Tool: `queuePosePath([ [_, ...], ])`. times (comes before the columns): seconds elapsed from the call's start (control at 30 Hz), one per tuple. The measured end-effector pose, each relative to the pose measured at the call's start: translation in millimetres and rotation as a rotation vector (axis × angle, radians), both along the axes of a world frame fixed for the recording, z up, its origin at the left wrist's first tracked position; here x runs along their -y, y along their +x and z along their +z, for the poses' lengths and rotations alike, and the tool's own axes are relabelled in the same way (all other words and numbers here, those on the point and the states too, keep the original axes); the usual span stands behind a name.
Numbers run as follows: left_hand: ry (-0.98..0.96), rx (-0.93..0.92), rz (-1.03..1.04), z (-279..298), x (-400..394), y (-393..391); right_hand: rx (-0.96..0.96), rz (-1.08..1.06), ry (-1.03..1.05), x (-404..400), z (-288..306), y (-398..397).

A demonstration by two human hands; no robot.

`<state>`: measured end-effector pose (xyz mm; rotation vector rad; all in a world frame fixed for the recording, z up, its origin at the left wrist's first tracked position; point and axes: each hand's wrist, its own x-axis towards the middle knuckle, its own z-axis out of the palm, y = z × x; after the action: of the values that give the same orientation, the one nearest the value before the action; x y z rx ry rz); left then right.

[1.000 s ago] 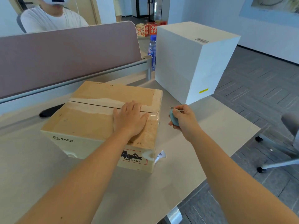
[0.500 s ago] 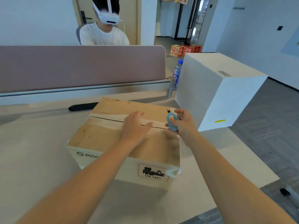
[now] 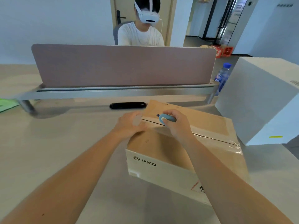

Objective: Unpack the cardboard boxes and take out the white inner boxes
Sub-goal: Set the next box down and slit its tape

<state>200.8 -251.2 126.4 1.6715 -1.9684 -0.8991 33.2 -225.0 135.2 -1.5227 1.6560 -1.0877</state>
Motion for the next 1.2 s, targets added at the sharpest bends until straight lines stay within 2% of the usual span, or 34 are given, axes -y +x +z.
queuePosePath([
  [0.2, 0.106, -0.116, -0.202, -14, 32, 22, -0.225, 0.039, 0.025, 17, -6, 36],
  [0.4, 0.196, -0.226, -0.301, -26, 44, 26, -0.438, 0.093, 0.036, 24, -4, 46],
  [1.2, 0.252, -0.29, -0.322, -30, 47, 30, -0.756, 0.176, 0.146, 35, 4, 51],
])
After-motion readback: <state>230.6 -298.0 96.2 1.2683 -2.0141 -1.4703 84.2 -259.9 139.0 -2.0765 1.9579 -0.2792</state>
